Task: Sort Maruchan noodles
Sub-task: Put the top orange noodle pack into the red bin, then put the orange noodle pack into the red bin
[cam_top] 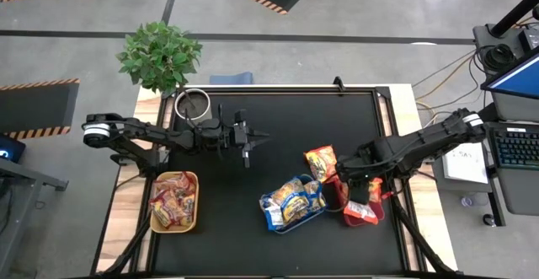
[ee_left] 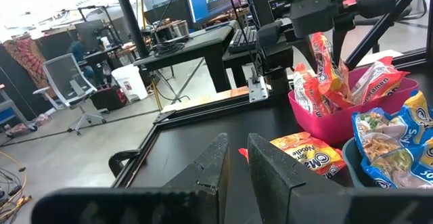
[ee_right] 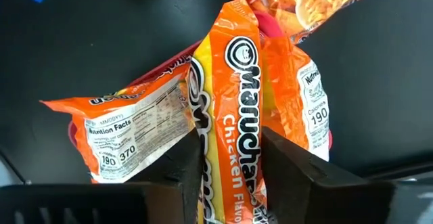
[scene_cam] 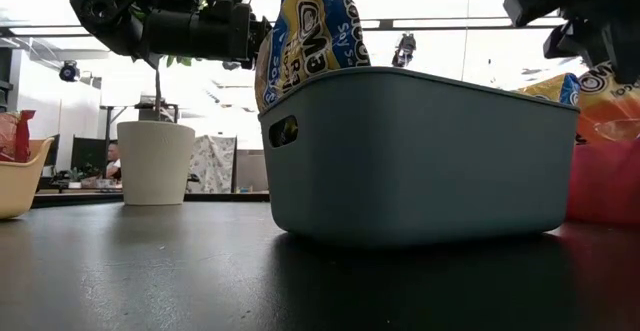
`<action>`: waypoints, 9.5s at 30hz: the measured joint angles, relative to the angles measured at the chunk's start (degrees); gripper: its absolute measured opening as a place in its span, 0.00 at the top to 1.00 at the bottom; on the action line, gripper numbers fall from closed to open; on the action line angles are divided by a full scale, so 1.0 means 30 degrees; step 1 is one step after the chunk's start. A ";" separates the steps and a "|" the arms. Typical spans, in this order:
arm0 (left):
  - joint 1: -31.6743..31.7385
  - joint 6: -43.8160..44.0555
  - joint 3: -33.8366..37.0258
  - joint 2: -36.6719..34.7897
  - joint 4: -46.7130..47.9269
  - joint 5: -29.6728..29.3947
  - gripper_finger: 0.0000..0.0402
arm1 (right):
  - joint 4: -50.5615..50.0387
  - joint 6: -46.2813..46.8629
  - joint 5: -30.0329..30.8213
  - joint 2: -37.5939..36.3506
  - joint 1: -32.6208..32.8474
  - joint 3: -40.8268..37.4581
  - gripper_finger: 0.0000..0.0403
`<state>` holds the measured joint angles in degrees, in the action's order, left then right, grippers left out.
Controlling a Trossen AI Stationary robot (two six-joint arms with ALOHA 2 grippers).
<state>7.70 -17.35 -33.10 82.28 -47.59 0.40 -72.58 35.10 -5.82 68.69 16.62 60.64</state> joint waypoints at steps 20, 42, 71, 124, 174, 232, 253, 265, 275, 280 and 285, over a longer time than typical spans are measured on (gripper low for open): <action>-0.0087 0.0547 0.0000 0.0007 0.0015 0.0007 0.90 | -0.0109 0.2522 -0.0246 -0.0903 0.0000 0.0000 0.55; -0.0430 0.0620 0.0000 0.0007 0.0036 0.0015 0.90 | 0.0647 0.3206 -0.1400 -0.0579 0.0712 0.0012 0.77; -0.0430 0.1285 0.0000 0.0007 0.0075 0.0058 0.90 | 0.1867 -0.0074 0.3322 -0.0058 0.1253 0.3178 0.70; -0.0532 0.1458 0.0007 0.0007 0.0044 0.0015 0.90 | 1.2712 -0.3894 0.2287 -0.1810 -0.8182 -0.8093 0.91; -0.0517 -0.0196 -0.5877 0.7801 0.7386 -0.0787 0.90 | 1.9682 -0.3908 0.2791 0.2053 -1.0773 -0.5453 0.82; 0.0532 -0.0520 -0.5005 1.0014 0.6027 -0.0018 0.90 | 3.3664 -0.0180 -0.6045 0.9551 -1.2560 -0.6623 0.16; 0.0546 -0.0516 -0.4932 0.9792 0.5523 0.0342 0.90 | 3.3931 -0.1426 -0.5975 0.9530 -1.2524 -0.6601 0.73; 0.0495 -0.0505 -0.4903 0.6546 0.9510 0.0087 0.90 | 3.4206 -0.2066 -0.6123 0.8838 -1.2582 -0.6594 0.83; 0.0444 -0.0398 -0.4450 0.3049 1.2065 0.0776 0.90 | 3.5027 -0.3163 -0.5891 0.8082 -1.2238 -0.6707 0.83; 0.0357 0.0045 -0.2400 -0.0165 1.1273 0.1668 0.90 | 3.6218 -0.3958 -0.5802 0.6669 -1.1823 -0.7364 0.83; 0.0266 0.1835 -0.0360 -0.3380 0.9354 0.1698 0.90 | 3.7075 -0.4451 -0.5205 0.4277 -1.1444 -0.8653 0.83</action>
<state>8.50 -11.84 -34.18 72.14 -19.53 5.50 38.64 21.74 -21.44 81.52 -17.71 34.68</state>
